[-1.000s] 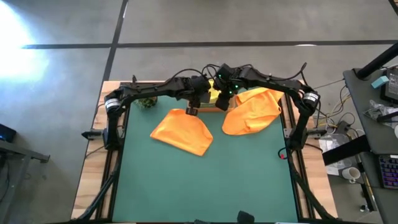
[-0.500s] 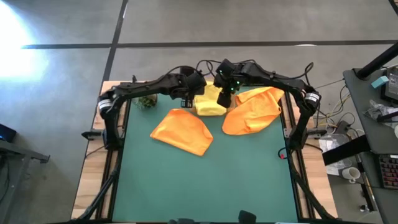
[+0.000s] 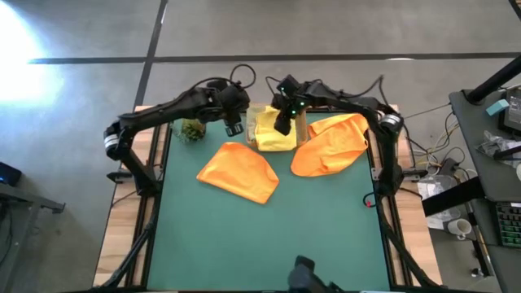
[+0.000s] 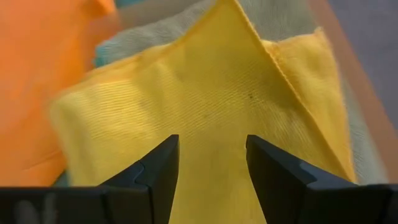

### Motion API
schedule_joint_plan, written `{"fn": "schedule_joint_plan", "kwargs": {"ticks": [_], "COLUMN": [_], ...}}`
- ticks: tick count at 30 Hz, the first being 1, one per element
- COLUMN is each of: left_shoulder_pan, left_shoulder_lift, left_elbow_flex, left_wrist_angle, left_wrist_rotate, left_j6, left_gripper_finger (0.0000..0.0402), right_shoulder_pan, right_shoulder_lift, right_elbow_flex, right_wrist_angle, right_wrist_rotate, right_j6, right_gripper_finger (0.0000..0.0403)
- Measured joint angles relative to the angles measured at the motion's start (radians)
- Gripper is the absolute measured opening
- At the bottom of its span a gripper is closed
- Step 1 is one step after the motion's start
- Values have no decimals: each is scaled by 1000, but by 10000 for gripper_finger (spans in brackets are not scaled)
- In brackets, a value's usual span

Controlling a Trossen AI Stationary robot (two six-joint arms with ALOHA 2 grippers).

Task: Fold microfiber towels
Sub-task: Stack the yellow microfiber towel on top of the green microfiber towel in the orange bin

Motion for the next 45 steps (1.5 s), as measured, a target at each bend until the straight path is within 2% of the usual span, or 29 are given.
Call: {"fn": "schedule_joint_plan", "kwargs": {"ticks": [8, 14, 18, 21, 24, 32, 37, 40, 43, 45], "left_shoulder_pan": [0, 0, 0, 0, 0, 0, 0, 0, 0, 0], "left_shoulder_lift": [-33, -29, -27, -30, -31, -37, -37, -42, -49, -53], "left_elbow_flex": [0, -1, -18, -51, -93, -190, -201, -201, -201, -201], "left_wrist_angle": [-2, -9, -10, -9, -10, -8, -7, -4, 2, 3], "left_wrist_rotate": [15, 18, 19, 19, 20, 21, 20, 20, 19, 19], "left_j6": [-17, -38, -44, -45, -45, -45, -45, -44, -43, -43], "left_gripper_finger": [184, 184, 184, 184, 184, 184, 184, 184, 184, 184], "right_shoulder_pan": [-5, -45, -66, -67, -66, -71, -72, -63, -48, -37], "right_shoulder_lift": [174, 281, 344, 377, 379, 289, 212, 174, 157, 155], "right_elbow_flex": [134, 282, 367, 383, 378, 404, 414, 400, 357, 328], "right_wrist_angle": [13, 2, -66, -89, -95, -182, -343, -457, -490, -490], "right_wrist_rotate": [13, 120, 104, 49, -17, -17, -21, -67, -129, -133], "right_j6": [3, 85, 81, 33, 23, 22, -1, -38, -66, -68], "right_gripper_finger": [171, 153, 143, 138, 133, 126, 131, 131, 123, 116]}}
